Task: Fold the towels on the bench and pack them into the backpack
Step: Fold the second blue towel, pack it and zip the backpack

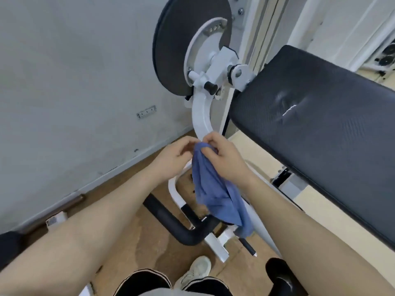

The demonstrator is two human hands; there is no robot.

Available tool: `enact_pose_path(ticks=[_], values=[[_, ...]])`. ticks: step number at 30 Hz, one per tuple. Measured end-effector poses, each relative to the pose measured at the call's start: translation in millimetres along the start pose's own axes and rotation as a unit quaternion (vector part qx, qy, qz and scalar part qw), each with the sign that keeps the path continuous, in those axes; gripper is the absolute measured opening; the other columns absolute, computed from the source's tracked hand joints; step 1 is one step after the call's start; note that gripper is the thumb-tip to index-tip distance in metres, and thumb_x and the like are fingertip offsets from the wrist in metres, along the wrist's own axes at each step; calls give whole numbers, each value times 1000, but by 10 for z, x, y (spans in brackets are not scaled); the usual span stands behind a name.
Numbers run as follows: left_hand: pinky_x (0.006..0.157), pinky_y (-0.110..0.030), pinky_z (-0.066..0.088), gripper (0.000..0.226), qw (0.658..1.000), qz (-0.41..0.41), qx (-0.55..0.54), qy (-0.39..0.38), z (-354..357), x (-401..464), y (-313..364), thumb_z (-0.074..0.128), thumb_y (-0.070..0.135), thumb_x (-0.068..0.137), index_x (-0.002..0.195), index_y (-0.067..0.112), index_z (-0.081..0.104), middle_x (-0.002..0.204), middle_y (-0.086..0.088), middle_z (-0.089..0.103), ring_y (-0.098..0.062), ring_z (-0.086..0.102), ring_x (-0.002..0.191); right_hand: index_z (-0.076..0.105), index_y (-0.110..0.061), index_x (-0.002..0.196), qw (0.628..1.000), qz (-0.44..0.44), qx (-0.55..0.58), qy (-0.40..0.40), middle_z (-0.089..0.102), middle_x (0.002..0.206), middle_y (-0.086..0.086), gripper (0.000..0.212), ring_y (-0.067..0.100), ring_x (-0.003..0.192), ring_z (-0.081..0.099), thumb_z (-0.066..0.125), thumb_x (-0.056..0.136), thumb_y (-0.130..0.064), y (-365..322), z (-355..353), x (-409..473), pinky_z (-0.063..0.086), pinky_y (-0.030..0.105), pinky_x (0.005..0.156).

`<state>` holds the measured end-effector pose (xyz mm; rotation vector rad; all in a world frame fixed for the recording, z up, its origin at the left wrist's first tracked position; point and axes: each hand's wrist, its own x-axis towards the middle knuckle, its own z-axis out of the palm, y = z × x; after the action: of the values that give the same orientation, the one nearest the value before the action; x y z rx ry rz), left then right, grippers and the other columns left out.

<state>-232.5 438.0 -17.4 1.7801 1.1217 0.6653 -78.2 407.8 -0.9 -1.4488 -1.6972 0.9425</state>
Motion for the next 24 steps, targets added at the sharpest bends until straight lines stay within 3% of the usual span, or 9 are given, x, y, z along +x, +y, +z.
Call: enact_pose_path(ticks=[2,5,7,9,11,13,17,20,24], values=[[74,-6,40,28,997,-25,-69,29,-243,-292,47,39,-4,83,89,20,53,85,8,56,12,52,73,52,-11,85,998,-21,43,-31,58,74,8,5,6,62,48,51,90,-10,-226,201,64,39,14,60],[64,-13,38,12,991,-62,-100,68,-606,-910,92,41,12,69,75,15,51,66,10,53,4,47,60,52,-14,83,990,-55,70,-105,54,69,-2,9,2,58,47,51,91,-10,-570,556,5,40,15,60],[68,-18,42,13,988,-77,-102,91,-785,-1407,112,47,18,74,80,9,54,72,5,59,-4,53,67,52,-12,83,982,-76,86,-150,51,65,0,9,5,57,45,51,91,-9,-862,793,-113,39,17,57],[79,-35,49,36,985,-90,-85,122,-901,-1881,122,56,28,77,96,-2,56,86,-13,64,-22,60,80,52,-16,79,970,-107,114,-186,50,60,-2,14,7,54,45,51,90,-8,-1227,1046,-284,39,18,54],[84,-40,49,41,973,-98,-63,198,-987,-2344,164,59,31,76,102,-2,58,93,-15,64,-21,61,86,52,-19,75,956,-150,120,-222,53,60,-3,18,6,54,49,53,89,-8,-1611,1331,-491,42,18,53],[81,-32,49,40,952,-93,-59,285,-1057,-2828,188,59,30,75,101,0,60,96,-13,64,-13,60,88,54,-19,75,940,-176,128,-264,56,58,-4,17,5,53,52,55,88,-8,-1931,1621,-730,43,18,53],[70,-31,40,57,895,-96,-84,428,-1037,-3886,176,59,40,70,93,-11,54,86,-13,54,-16,50,79,55,-21,71,911,-168,175,-334,56,46,-12,22,0,47,50,56,88,-6,-2250,2209,-1275,42,15,51],[60,-26,35,24,857,-126,-83,493,-981,-4603,124,58,30,77,77,7,51,72,-7,48,-14,44,67,55,-20,72,889,-155,198,-381,59,57,-3,23,9,56,53,56,88,-5,-2420,2665,-1727,44,22,57],[60,-22,35,19,800,-208,-4,562,-949,-5485,-51,61,31,80,69,20,49,64,6,49,-6,43,59,55,-21,70,878,-174,154,-418,54,62,1,20,14,62,49,58,87,-10,-2629,3282,-2185,40,28,61]])
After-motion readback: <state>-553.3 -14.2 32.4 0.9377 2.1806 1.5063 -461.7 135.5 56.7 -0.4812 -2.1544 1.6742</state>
